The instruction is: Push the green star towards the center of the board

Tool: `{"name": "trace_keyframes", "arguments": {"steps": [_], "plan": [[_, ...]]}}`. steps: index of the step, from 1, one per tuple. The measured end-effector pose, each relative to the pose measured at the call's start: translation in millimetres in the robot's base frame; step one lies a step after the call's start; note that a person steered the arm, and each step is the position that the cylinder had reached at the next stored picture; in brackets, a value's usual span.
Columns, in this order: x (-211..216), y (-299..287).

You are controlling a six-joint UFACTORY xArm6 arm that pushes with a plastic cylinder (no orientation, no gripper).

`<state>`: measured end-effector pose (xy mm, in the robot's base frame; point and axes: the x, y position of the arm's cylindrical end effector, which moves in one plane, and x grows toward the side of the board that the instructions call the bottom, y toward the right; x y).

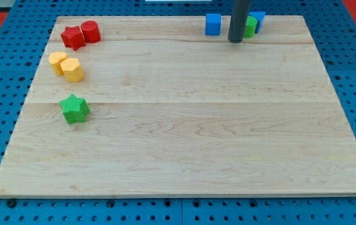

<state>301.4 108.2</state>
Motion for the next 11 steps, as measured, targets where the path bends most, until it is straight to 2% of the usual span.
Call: {"name": "trace_keyframes", "arguments": {"steps": [1,2,3,4,5,6,7,8,10,11], "plan": [[105.9,-46.1],[184.3,-104.0],[234.6,-166.2],[225.1,-247.5],[190.5,-278.3],[174.1,-296.8],[192.5,-321.8],[158.8,-352.5],[122.4,-224.1],[77.9,-200.5]]}}
